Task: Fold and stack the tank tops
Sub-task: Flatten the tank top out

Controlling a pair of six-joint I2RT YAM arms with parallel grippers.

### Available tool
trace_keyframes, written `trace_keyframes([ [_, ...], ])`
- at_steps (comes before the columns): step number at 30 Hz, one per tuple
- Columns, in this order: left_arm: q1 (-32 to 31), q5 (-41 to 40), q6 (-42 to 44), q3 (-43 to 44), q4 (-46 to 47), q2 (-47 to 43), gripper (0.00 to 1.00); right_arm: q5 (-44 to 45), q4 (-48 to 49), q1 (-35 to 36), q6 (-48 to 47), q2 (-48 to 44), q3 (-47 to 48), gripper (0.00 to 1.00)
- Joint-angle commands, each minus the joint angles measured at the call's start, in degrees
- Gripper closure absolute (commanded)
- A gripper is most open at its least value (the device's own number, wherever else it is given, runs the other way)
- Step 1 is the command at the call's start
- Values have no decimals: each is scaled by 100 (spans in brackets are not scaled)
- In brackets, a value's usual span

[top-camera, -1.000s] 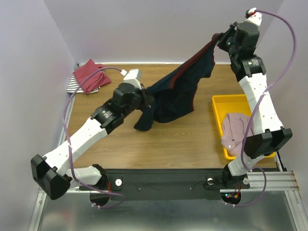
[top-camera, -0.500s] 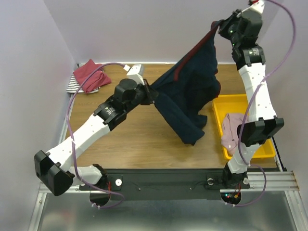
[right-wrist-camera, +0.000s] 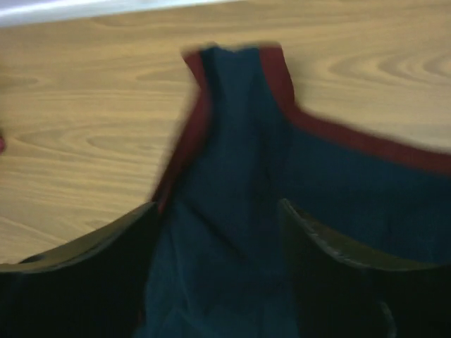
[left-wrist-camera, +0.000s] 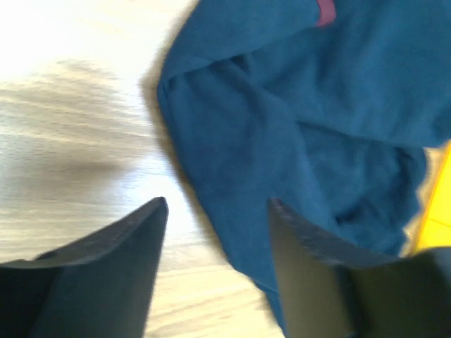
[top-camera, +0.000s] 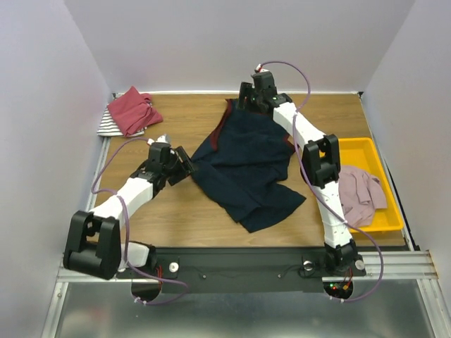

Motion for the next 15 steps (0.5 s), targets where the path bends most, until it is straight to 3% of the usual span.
trace_keyframes([
  [1,-53,169,95,381,147,-734,27,287,226,-202,-131,-820,-7,23],
  [4,-272,38,-54,268,-300,-954,29,735,226,-194,-254,-1479,-683,17],
  [5,-603,-215,-159,111,-372,-1007,31,850,217,-202,-263,-1690,-920,17],
  [9,-1545,-508,-1019,-461,-399,-1332,50,1194,226,-211,-211,-2692,-2018,17],
  [11,-1853,-508,-1652,-837,-190,-1463,54,975,226,-202,-44,-3410,-2903,21],
  [12,-2116,-517,-1880,-962,-101,-1508,62,661,295,-194,96,-3684,-3291,27],
  [15,-2477,-587,-2365,-1288,382,-1500,66,376,664,78,185,-4617,-4759,41],
])
